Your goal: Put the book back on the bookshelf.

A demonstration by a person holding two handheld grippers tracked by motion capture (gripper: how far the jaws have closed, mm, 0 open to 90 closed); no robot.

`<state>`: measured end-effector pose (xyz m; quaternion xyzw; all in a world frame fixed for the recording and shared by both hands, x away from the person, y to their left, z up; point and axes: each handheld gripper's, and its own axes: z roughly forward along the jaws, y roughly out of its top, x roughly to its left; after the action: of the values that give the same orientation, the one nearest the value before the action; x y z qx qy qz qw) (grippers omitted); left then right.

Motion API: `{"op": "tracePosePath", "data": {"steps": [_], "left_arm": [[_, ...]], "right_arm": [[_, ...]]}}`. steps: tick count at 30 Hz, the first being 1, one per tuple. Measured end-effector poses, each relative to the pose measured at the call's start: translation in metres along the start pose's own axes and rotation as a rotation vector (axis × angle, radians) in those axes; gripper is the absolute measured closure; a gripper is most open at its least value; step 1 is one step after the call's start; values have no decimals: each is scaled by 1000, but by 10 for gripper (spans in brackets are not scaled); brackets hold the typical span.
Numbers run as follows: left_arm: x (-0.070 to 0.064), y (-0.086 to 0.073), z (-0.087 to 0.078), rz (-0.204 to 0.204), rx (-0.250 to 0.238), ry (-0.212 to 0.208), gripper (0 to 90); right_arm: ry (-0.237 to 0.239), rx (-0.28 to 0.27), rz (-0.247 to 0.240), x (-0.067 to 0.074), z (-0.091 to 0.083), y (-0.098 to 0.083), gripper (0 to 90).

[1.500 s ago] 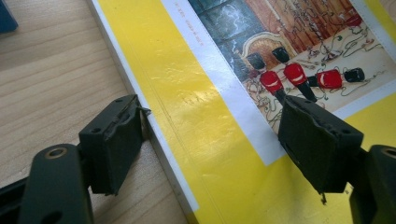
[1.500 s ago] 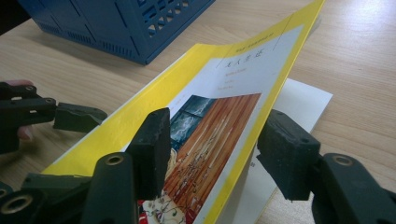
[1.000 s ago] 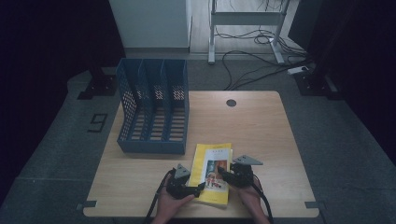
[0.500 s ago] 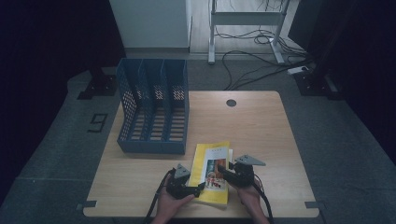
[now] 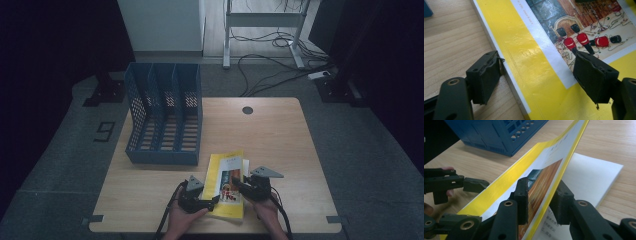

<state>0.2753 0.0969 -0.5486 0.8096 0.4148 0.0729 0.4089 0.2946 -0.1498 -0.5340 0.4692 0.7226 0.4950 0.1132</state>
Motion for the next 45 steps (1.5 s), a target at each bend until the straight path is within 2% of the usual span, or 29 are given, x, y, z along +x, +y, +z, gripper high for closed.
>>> {"op": "tracePosePath", "data": {"steps": [3,8,13,41,45], "left_arm": [[0,0,0,2,1,3,216],[0,0,0,2,1,2,216],[0,0,0,1,0,1,215],[3,0,-1,-7,-1,-12,215],[3,0,-1,-6,-1,-13,216]], "right_arm": [[-9,14,-13,2,3,-2,698],[-2,3,12,-1,1,-1,748],[2,-9,15,-1,1,-1,767],[6,-23,23,-1,-1,1,769],[7,-26,24,0,-1,1,791]]}}
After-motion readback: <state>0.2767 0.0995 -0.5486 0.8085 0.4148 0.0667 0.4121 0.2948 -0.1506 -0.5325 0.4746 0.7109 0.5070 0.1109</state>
